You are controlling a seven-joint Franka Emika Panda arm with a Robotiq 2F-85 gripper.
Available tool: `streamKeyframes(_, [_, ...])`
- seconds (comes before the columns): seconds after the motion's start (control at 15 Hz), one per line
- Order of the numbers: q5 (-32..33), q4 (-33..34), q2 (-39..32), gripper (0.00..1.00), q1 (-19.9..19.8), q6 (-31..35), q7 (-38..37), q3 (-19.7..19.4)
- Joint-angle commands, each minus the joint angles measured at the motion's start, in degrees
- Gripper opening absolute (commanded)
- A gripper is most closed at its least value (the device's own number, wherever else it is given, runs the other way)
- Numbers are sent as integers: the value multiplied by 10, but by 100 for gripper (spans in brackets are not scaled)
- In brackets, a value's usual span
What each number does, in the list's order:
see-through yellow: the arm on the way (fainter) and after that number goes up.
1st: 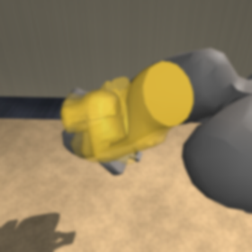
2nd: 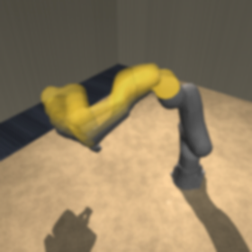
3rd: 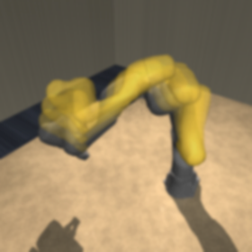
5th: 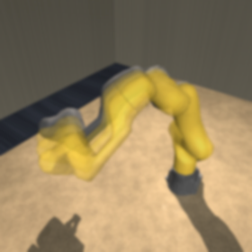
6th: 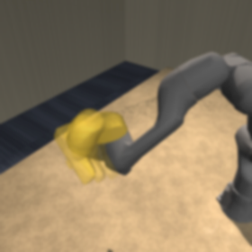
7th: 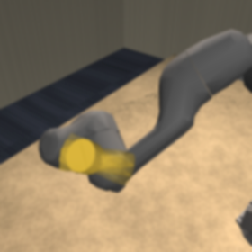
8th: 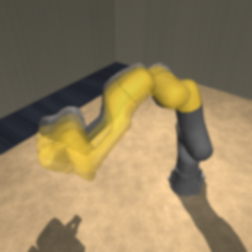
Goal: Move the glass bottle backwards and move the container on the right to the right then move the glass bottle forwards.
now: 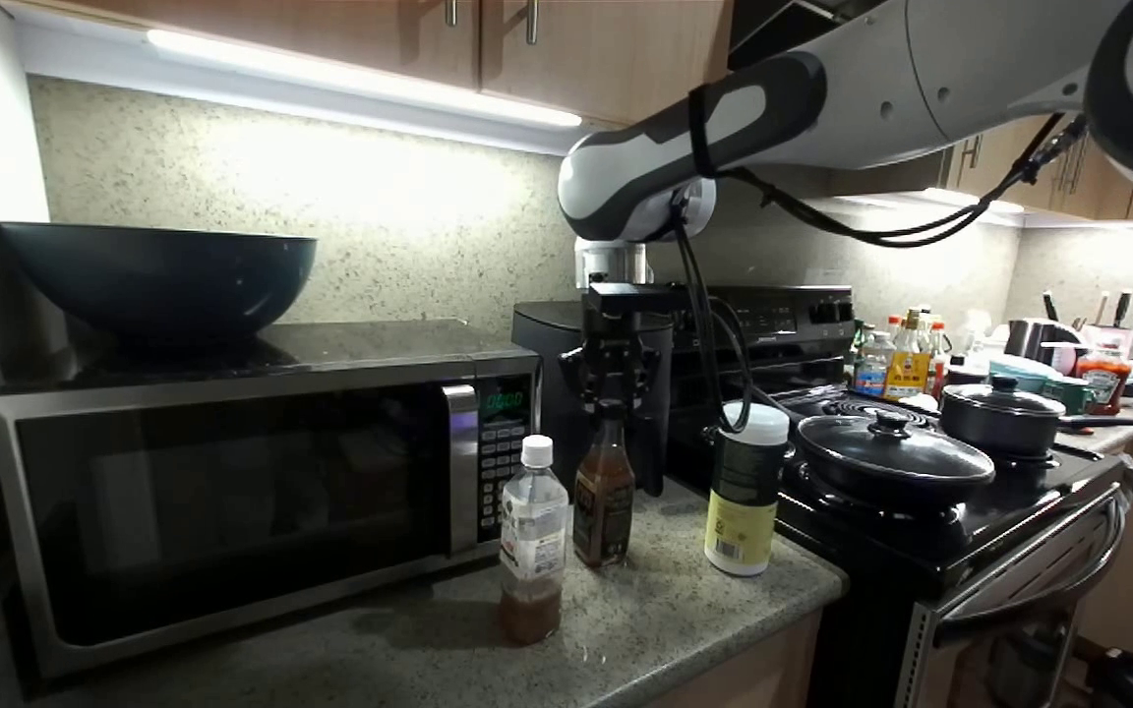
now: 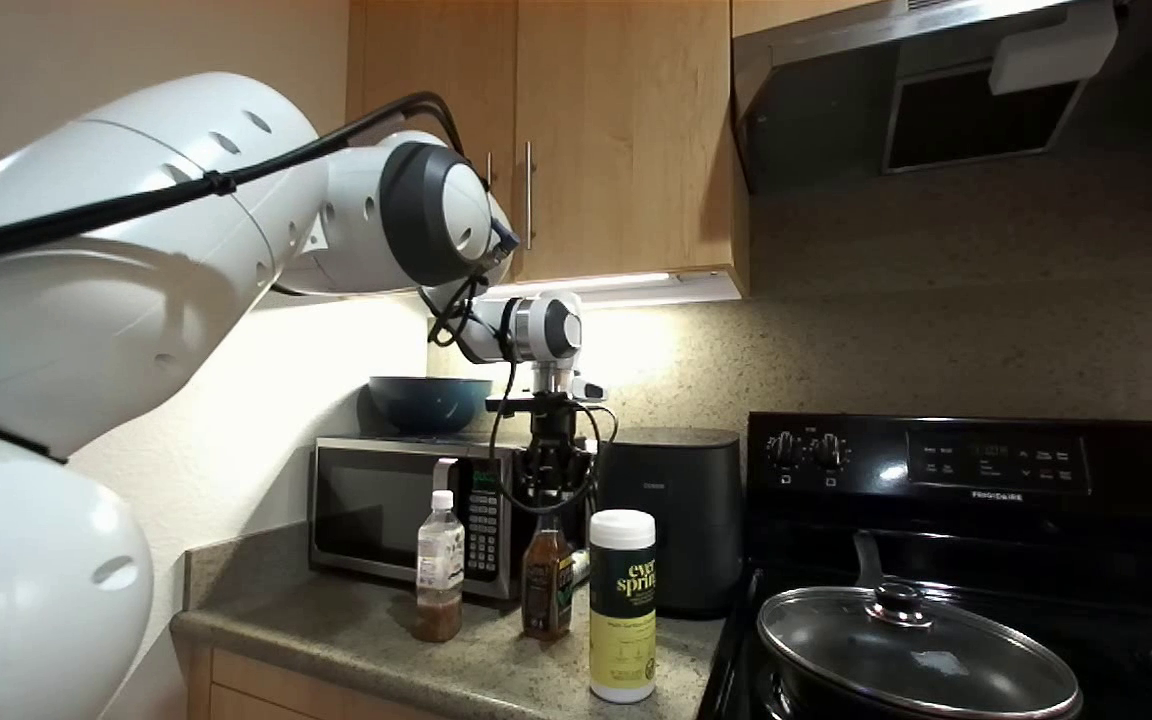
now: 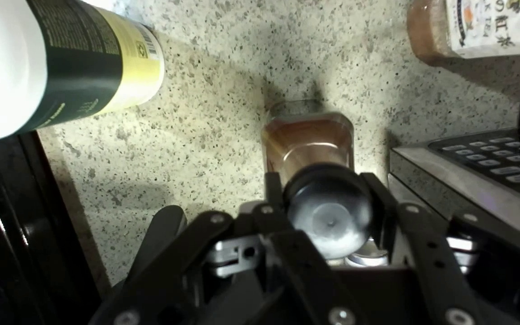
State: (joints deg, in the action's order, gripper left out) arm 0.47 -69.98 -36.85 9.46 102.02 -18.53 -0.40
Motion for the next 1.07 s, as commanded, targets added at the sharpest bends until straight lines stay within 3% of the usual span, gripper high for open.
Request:
streamKeyframes(0.0, [-9, -127, 90, 20, -4, 51, -29, 1])
streamKeyframes(0.47, [-9, -271, 180, 20, -2, 115, -65, 5])
streamKeyframes(1.0, [-10, -357, 237, 20, -6, 158, -73, 12])
